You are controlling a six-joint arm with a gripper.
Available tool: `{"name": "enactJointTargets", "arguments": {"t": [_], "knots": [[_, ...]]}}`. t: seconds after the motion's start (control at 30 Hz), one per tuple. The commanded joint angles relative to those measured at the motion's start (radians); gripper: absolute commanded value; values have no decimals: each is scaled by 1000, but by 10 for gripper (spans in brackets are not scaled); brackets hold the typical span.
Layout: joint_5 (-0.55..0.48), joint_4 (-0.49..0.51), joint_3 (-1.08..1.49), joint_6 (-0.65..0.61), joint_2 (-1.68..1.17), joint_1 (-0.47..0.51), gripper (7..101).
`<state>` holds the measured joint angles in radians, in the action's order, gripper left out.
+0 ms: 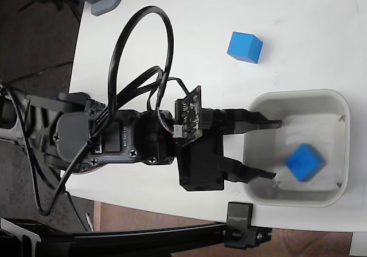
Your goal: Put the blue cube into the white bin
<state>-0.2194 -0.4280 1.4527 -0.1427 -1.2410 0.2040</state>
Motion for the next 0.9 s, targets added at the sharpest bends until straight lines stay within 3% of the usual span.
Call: {"name": "enactJointTargets", "arguments": {"t": [0.03,0.47,0.77,0.87,0.9], "knots": [[-37,-23,-6,-8,-126,-2,1000],[-81,-69,974,29,-974,5,1000],[17,-337,1368,77,-1647,-69,995],[72,-396,1454,109,-1813,-106,984],[84,-373,1460,118,-1799,-121,987]]}}
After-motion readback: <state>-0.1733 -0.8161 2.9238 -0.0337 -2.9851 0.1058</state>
